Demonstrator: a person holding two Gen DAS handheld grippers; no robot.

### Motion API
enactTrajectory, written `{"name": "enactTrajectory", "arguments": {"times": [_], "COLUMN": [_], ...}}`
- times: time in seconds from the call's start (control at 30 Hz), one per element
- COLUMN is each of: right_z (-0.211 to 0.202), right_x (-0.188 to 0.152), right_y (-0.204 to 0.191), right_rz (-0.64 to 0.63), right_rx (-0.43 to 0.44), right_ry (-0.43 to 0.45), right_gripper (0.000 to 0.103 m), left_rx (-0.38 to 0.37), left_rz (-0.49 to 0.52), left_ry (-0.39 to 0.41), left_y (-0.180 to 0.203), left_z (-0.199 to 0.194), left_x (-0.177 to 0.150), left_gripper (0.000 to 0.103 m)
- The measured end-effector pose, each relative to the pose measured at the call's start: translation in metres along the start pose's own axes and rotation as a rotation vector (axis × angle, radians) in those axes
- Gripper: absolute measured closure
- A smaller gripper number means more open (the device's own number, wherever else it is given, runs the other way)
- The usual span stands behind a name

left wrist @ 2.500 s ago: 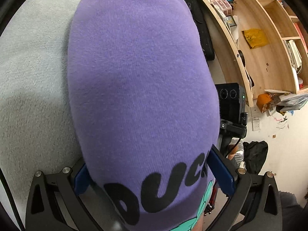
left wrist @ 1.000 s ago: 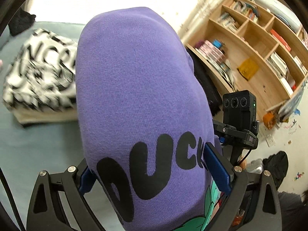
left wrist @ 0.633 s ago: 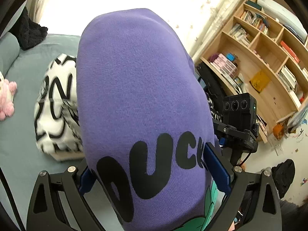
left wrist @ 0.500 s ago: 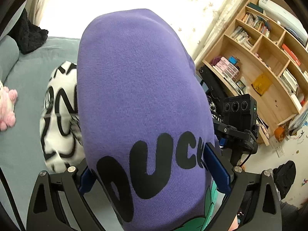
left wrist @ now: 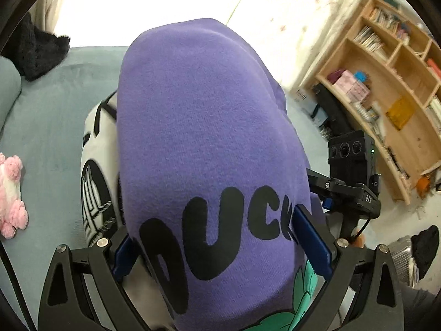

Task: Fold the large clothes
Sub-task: 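Lift the hoodie bundle and carry it toward the folded clothes stack, then lower the hoodie bundle onto the black-and-white clothes stack with both tools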

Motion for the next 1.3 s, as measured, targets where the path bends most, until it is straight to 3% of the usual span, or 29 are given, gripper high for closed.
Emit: {"name": "enactTrajectory", "arguments": {"times": [0.2,0.33,0.57,0.7,0.83,0.97,1.03,1.1,1.13,1.2,1.27,1.3], "right_z": [0.017,0.02,0.014,0.023,-0.001,-0.047,-0.062,-0.059,-0.051,-0.029,-0.016,-0.011], "right_x": [-0.004,-0.003,-0.006,-0.01,-0.003,-0.005,-0.01,-0.019,-0.025,-0.04,-0.057,-0.062], "right_y": [0.007,0.004,-0.006,-0.002,-0.008,-0.035,-0.06,-0.084,-0.095,-0.103,-0.093,-0.085], "right_rz": [0.002,0.003,0.064,0.007,-0.04,-0.187,-0.284,-0.36,-0.385,-0.419,-0.421,-0.412], "right_rx": [-0.031,-0.036,0.064,-0.047,-0.14,-0.235,-0.248,-0.25,-0.24,-0.245,-0.28,-0.315], "right_ry": [-0.004,-0.04,-0.033,-0.105,-0.131,-0.059,-0.009,-0.017,-0.04,-0.113,-0.176,-0.196], "right_gripper": [0.016,0.014,0.014,0.014,0.014,0.015,0.022,0.051,0.059,0.087,0.089,0.091], "left_rx": [-0.038,-0.004,0.004,0.086,0.145,0.196,0.201,0.228,0.238,0.243,0.288,0.355], "left_rz": [-0.002,0.008,0.016,0.017,0.03,0.041,0.043,0.042,0.037,0.032,0.041,0.061], "left_ry": [0.036,0.057,0.072,0.09,0.11,0.187,0.246,0.293,0.303,0.301,0.273,0.236], "left_y": [-0.021,-0.016,-0.005,-0.014,-0.008,0.002,0.013,0.027,0.033,0.045,0.054,0.055], "left_z": [0.011,0.006,-0.013,-0.012,-0.029,-0.069,-0.085,-0.093,-0.091,-0.081,-0.063,-0.048], "left_x": [-0.004,-0.011,-0.013,-0.016,-0.02,-0.022,-0.019,-0.015,-0.013,-0.007,-0.006,-0.008], "left_gripper": [0.0,0.0,0.001,0.0,0.001,0.001,0.001,0.002,0.003,0.015,0.022,0.027]}}
Point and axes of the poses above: each gripper's, at about its wrist camera, not at the fingertips, and z roughly the way its jaws point, y to its right, x to its top, the point moved 5 cm from there along z, roughly the way its jaws point, and after that the axes turned 6 degrees about -z, right-handed, at the moved point
